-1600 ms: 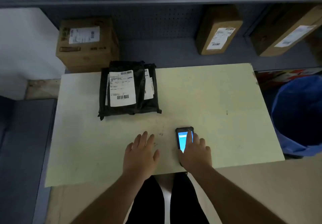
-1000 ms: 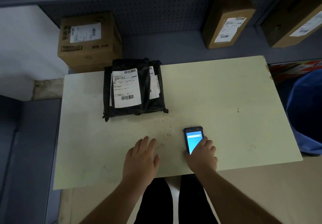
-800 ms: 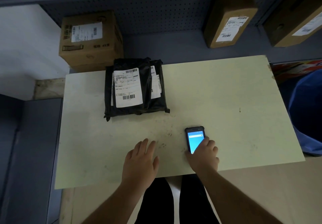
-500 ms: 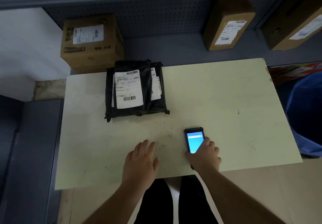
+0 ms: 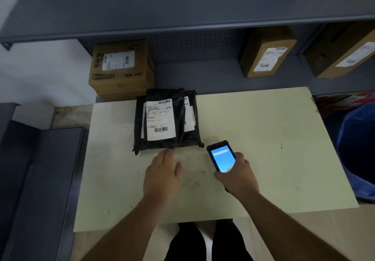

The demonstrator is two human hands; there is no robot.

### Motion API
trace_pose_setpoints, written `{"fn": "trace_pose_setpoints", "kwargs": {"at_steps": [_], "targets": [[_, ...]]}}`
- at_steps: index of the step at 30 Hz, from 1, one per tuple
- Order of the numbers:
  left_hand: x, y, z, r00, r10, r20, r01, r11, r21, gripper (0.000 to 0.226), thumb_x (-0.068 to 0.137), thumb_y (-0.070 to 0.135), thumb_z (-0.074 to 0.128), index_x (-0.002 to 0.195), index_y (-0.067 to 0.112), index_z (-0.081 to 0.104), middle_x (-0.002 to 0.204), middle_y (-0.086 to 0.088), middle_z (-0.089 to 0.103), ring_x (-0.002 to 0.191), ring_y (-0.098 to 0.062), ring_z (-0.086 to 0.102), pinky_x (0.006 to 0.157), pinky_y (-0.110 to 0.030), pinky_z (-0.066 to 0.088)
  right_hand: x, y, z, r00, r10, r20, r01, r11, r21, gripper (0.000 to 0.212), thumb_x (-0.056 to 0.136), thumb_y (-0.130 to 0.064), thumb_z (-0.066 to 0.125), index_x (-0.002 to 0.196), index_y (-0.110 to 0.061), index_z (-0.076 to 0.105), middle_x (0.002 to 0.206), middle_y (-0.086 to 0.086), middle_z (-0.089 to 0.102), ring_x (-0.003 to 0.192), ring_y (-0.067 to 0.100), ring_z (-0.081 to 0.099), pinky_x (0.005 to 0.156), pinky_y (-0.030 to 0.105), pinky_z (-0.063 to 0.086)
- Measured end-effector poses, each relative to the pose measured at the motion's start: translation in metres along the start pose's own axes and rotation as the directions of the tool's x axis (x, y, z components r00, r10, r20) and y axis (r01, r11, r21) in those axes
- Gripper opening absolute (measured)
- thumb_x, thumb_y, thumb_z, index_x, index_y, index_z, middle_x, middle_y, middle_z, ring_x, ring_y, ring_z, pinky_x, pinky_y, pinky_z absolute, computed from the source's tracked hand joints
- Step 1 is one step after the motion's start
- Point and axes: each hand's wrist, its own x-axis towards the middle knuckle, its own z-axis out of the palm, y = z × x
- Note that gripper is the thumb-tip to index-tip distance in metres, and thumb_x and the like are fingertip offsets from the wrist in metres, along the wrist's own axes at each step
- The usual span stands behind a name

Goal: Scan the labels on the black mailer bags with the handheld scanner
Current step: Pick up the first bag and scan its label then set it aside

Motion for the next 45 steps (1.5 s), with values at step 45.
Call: {"fn": "trace_pose_setpoints", "kwargs": {"at_steps": [45], "targets": [[0.105, 0.012, -0.032, 0.729, -0.655, 0.199, 0.599, 0.469, -0.649, 0.090, 0.075, 0.020, 0.090, 0.150, 0.008, 0.041, 0.146, -0.016, 0.048, 0.123, -0.035, 0.057, 0.087, -0.042, 0.054, -0.005, -0.064, -0.074, 0.980, -0.193, 0.051, 0.198, 0.975, -0.104, 0.084, 0.076, -0.040, 0.081, 0.148, -0.025, 0.040, 0.122, -0.002, 0.057, 0.094, 0.029, 0.070, 0.077, 0.043, 0.065]]}}
